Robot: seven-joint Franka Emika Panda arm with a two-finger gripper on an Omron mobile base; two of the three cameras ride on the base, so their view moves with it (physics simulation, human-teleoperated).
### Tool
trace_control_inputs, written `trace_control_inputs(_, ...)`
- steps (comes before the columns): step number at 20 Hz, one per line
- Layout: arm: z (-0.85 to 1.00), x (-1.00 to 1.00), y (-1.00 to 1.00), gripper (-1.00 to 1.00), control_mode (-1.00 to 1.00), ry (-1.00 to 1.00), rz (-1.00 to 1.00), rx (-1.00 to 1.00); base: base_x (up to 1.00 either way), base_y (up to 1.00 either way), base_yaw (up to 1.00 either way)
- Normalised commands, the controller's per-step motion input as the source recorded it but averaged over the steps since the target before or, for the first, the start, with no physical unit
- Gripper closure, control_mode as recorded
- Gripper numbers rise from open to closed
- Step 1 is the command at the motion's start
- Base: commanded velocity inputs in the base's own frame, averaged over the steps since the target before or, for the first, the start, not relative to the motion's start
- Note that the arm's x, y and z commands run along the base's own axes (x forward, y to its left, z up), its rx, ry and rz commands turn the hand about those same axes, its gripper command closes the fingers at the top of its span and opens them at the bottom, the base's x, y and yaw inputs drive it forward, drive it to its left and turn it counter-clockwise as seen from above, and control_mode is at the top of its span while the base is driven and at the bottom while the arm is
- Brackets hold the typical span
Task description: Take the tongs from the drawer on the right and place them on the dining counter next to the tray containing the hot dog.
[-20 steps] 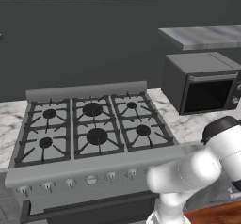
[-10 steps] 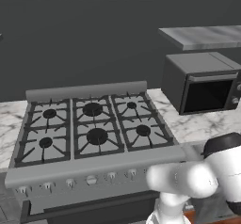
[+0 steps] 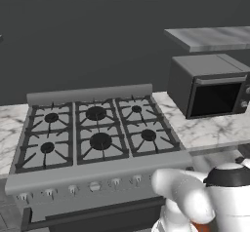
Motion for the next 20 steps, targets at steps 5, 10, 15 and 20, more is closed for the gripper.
trace_control_inputs(5,0.51,0.22,0.00,-1.00,-1.00,0.00,-0.01,0.14,0.00,0.00,0.00)
trace_control_inputs(10,0.51,0.31,0.00,-1.00,-1.00,0.00,-0.02,0.18,0.00,0.00,0.00)
trace_control_inputs(15,0.11,0.20,0.00,-1.00,-1.00,0.00,-0.06,0.16,0.00,0.00,0.00)
trace_control_inputs(20,0.00,0.20,0.05,-1.00,-1.00,-0.02,-0.22,0.04,0.00,0.00,0.00)
